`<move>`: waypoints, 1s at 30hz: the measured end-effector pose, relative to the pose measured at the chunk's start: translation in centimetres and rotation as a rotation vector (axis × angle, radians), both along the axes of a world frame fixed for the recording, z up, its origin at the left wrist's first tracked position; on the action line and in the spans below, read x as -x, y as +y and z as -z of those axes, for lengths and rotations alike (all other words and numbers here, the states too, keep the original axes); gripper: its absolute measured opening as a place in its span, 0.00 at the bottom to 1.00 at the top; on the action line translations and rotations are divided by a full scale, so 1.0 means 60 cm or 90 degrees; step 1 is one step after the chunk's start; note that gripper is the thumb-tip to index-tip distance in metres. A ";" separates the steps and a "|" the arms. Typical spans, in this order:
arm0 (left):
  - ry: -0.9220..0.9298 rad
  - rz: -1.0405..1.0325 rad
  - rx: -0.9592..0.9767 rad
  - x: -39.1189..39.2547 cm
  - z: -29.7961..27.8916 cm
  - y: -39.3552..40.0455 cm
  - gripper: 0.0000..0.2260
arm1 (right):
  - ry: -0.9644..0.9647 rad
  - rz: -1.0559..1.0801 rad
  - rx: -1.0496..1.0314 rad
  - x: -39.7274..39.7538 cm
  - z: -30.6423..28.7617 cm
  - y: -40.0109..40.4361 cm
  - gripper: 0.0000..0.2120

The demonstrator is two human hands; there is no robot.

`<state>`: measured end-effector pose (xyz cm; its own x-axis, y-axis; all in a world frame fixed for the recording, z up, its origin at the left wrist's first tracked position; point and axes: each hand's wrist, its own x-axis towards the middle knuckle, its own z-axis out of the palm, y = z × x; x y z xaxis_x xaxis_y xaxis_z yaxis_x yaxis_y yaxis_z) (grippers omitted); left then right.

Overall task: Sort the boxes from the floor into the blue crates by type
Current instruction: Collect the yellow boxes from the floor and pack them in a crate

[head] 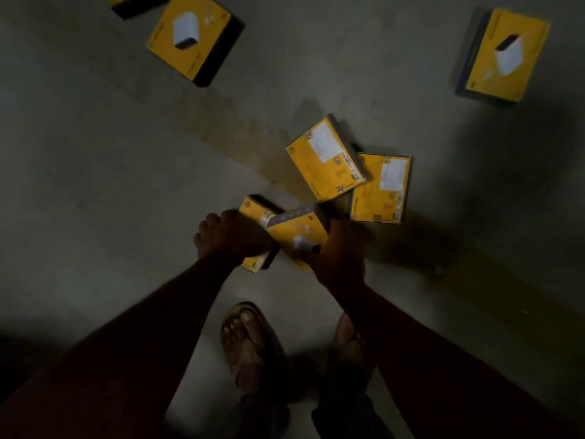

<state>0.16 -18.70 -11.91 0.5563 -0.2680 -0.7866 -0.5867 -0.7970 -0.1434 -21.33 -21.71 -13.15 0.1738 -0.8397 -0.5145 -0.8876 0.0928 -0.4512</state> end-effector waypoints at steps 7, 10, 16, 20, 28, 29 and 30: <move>0.074 -0.155 0.091 0.017 0.022 0.037 0.32 | -0.114 0.258 -0.271 0.020 -0.028 0.058 0.26; 0.145 -0.294 0.144 0.041 0.016 0.038 0.47 | -0.143 0.320 -0.309 0.021 -0.020 0.077 0.24; 0.162 -0.252 0.127 0.046 0.010 0.074 0.42 | -0.275 0.408 -0.417 0.024 -0.014 0.082 0.27; 0.246 -0.342 0.214 0.074 -0.058 0.087 0.35 | -0.254 0.331 -0.399 0.023 -0.088 0.092 0.24; 0.481 -0.367 0.345 0.200 -0.483 0.054 0.16 | -0.204 0.259 -0.101 0.111 -0.487 0.079 0.32; 0.513 -0.331 0.356 0.215 -0.542 0.047 0.17 | -0.235 0.296 -0.101 0.131 -0.544 0.080 0.34; 0.531 -0.306 0.358 0.225 -0.602 0.037 0.19 | -0.259 0.326 -0.111 0.153 -0.600 0.078 0.35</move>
